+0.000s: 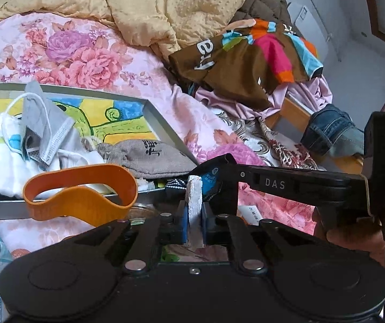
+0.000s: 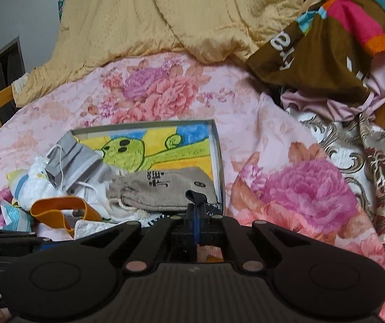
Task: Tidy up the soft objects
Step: 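Lift the foam piece and sock up with both tools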
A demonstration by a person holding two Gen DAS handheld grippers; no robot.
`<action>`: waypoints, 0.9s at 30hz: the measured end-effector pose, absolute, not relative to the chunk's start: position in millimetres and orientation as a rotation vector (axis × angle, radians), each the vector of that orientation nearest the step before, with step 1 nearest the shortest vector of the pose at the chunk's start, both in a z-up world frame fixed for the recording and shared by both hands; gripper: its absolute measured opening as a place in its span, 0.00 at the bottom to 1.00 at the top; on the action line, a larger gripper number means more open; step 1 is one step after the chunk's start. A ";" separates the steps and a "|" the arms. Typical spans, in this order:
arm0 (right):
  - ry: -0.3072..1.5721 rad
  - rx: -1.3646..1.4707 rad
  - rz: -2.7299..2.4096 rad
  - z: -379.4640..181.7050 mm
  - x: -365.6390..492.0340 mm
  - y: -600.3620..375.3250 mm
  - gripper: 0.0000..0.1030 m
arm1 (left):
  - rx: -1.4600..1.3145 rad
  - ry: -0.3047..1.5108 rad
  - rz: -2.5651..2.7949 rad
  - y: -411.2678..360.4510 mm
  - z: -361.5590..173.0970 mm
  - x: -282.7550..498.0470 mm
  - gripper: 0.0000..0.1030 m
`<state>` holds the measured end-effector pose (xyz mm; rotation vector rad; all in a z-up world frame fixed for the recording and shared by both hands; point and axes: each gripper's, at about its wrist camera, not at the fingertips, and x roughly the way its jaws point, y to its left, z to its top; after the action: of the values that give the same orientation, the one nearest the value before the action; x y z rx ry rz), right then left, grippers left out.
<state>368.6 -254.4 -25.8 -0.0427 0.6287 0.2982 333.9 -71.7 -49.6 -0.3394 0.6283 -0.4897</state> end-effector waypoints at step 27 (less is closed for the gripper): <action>0.241 0.033 0.284 61.2 383.1 -236.3 0.00 | -0.360 0.366 -0.384 -13.7 12.0 370.0 0.10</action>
<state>383.1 -236.3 61.2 0.0328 0.2414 0.2841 370.0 -13.7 12.0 -0.3602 0.3664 -0.3835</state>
